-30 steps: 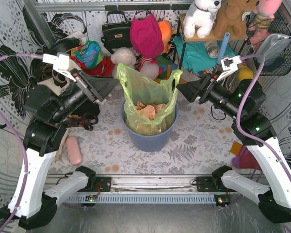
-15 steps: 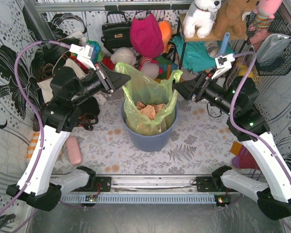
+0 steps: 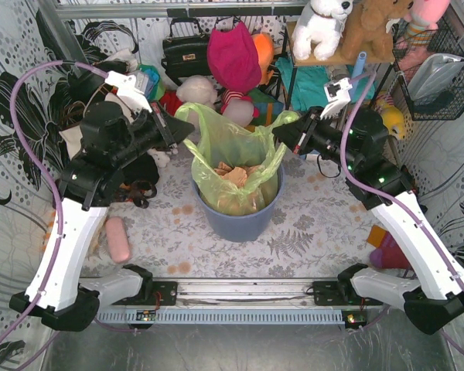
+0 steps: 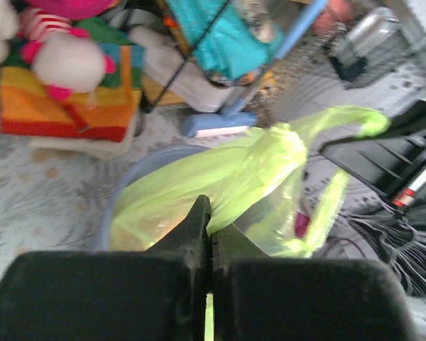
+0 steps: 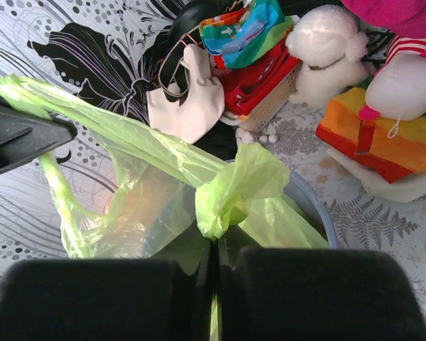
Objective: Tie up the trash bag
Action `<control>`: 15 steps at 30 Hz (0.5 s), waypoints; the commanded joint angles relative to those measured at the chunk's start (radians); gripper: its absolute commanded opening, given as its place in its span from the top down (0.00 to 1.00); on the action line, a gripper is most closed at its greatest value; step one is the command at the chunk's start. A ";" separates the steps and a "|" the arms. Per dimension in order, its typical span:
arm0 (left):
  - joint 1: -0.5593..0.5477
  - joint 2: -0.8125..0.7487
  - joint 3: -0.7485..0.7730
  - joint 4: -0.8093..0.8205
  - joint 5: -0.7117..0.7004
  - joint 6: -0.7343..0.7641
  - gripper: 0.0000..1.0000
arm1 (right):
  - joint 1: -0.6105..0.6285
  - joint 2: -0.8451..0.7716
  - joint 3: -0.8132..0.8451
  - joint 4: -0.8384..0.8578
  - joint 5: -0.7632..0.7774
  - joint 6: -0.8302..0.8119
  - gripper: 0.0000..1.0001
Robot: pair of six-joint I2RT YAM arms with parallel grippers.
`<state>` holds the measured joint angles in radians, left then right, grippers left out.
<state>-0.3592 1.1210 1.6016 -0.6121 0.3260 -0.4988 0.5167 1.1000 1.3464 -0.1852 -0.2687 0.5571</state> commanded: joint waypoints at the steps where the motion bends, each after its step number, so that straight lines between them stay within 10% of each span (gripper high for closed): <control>1: 0.003 0.018 0.069 -0.189 -0.264 0.096 0.97 | 0.004 -0.019 0.029 0.005 0.020 -0.019 1.00; 15: -0.176 0.080 0.182 -0.182 -0.821 0.108 0.92 | 0.003 -0.040 0.002 -0.018 0.025 -0.022 1.00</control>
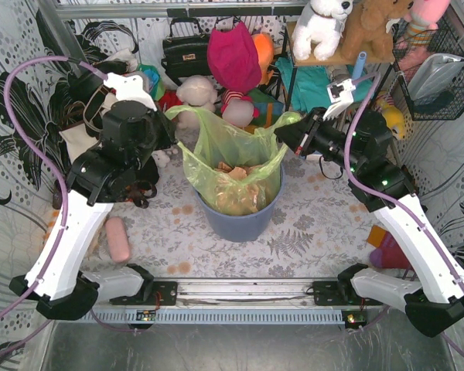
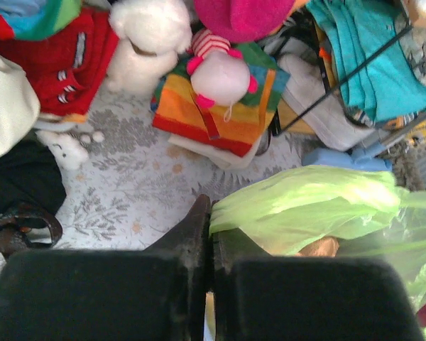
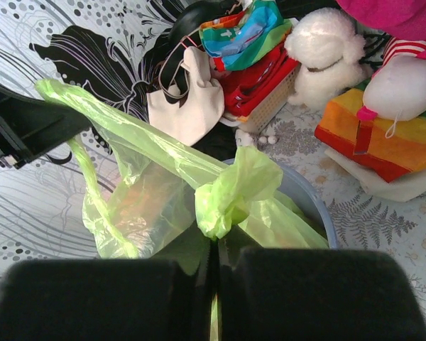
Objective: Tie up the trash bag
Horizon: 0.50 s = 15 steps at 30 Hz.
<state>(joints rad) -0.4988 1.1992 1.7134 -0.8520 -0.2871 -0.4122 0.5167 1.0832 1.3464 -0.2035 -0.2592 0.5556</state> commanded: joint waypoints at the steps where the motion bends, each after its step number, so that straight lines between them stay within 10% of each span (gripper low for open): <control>1: -0.045 0.002 0.080 0.071 -0.228 0.025 0.91 | 0.004 -0.025 0.002 0.000 0.015 -0.019 1.00; 15: -0.063 -0.029 0.120 0.193 0.040 0.017 0.66 | 0.004 -0.042 0.003 0.035 -0.015 -0.019 1.00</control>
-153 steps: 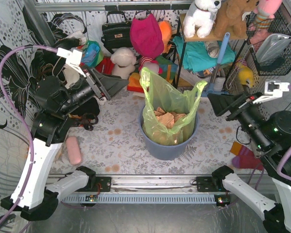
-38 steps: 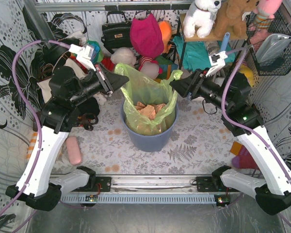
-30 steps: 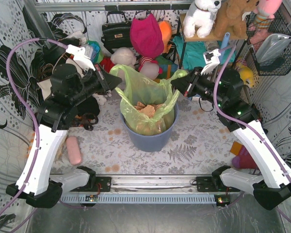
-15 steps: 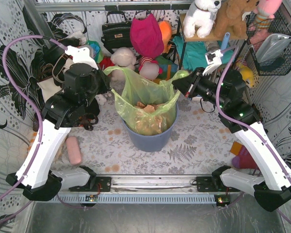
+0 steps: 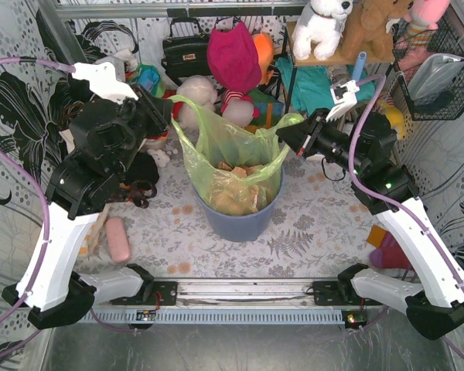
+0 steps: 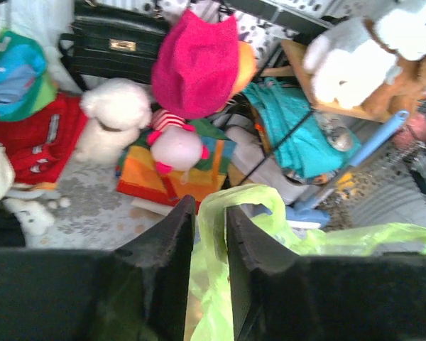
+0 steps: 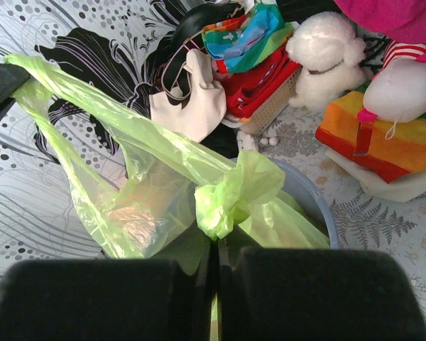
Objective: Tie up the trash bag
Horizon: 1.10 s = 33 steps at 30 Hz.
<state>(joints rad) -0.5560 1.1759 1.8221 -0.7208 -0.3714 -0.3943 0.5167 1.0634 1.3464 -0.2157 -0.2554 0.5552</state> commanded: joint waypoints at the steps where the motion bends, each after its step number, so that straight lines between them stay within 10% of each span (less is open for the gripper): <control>1: -0.005 -0.010 0.005 0.060 0.162 -0.004 0.62 | 0.004 -0.024 0.002 0.047 -0.020 -0.017 1.00; 10: -0.005 -0.067 -0.053 0.038 0.413 -0.025 0.51 | 0.003 -0.041 0.002 0.048 -0.046 -0.029 1.00; 19: -0.005 -0.061 -0.113 0.221 0.687 -0.081 0.91 | 0.003 -0.059 -0.035 0.237 -0.222 0.031 1.00; 24: -0.003 -0.048 -0.145 0.441 0.815 -0.145 0.95 | 0.003 -0.020 -0.038 0.485 -0.275 0.131 1.00; 33: -0.004 -0.088 -0.106 0.606 0.600 -0.133 0.95 | 0.004 0.155 0.181 0.640 -0.311 0.174 0.85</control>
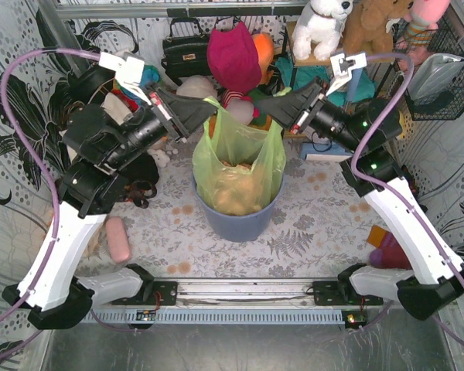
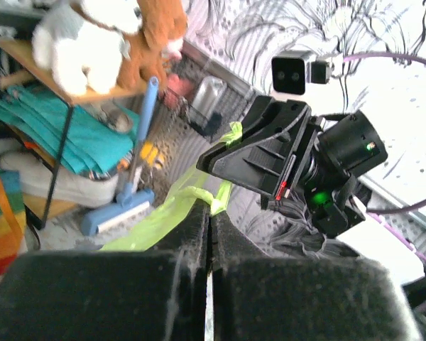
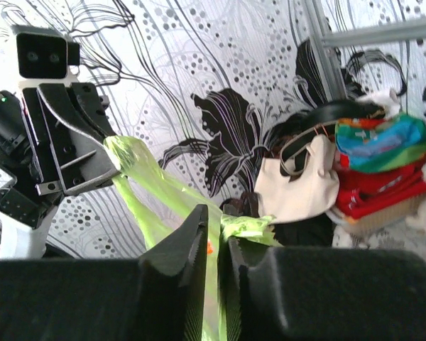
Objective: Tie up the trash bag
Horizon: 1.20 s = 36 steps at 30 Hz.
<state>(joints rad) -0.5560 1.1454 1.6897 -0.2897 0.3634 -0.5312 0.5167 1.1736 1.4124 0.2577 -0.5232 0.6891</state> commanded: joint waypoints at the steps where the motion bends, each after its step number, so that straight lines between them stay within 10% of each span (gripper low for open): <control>1: -0.004 -0.072 0.015 0.185 -0.171 0.009 0.95 | 0.004 0.058 0.137 0.181 -0.052 0.049 0.81; 14: -0.004 -0.180 -0.165 0.123 -0.064 0.054 0.39 | 0.005 -0.039 -0.057 0.140 -0.096 0.105 0.31; 26: -0.004 -0.138 -0.161 0.030 0.032 0.114 0.32 | 0.004 -0.074 -0.096 0.116 -0.097 0.114 0.30; 36: -0.004 -0.021 -0.146 0.357 0.279 0.014 0.37 | 0.003 -0.037 -0.054 0.121 -0.107 0.130 0.36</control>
<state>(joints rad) -0.5556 1.0927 1.5169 -0.1822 0.5129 -0.4522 0.5167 1.1202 1.3186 0.3515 -0.6102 0.7944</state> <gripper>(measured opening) 0.635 0.678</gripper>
